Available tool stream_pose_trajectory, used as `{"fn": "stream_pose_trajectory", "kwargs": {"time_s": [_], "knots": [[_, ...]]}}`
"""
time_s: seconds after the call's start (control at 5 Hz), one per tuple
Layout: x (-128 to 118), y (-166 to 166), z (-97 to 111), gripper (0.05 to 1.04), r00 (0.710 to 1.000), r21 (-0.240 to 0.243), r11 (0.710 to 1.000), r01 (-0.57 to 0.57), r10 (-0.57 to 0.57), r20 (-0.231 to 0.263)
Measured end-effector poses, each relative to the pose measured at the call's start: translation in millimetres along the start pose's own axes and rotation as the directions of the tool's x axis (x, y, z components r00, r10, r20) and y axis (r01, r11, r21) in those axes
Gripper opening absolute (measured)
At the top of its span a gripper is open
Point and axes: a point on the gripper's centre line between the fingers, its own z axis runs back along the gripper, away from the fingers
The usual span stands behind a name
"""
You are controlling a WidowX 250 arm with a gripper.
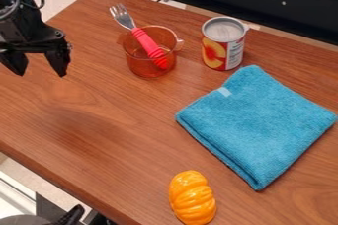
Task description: Moving the pot into bottom left of the table
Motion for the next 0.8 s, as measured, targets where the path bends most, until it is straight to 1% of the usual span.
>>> {"fn": "stream_pose_trajectory", "kwargs": {"time_s": [0.2, 0.4, 0.6, 0.8], "knots": [[-4.4, -1.8, -5.4, 0.999, 1.000, -0.007, 1.000, -0.012, 0.012, -0.025], [11.0, -9.8, -8.3, 0.999, 0.992, 0.008, 0.993, -0.120, 0.121, -0.026], [34.9, -19.8, -9.9, 0.999, 0.970, 0.018, 0.970, -0.243, 0.242, 0.016], [49.0, -29.5, -14.1, 0.999, 0.917, 0.012, 0.917, -0.398, 0.397, 0.034]]}}
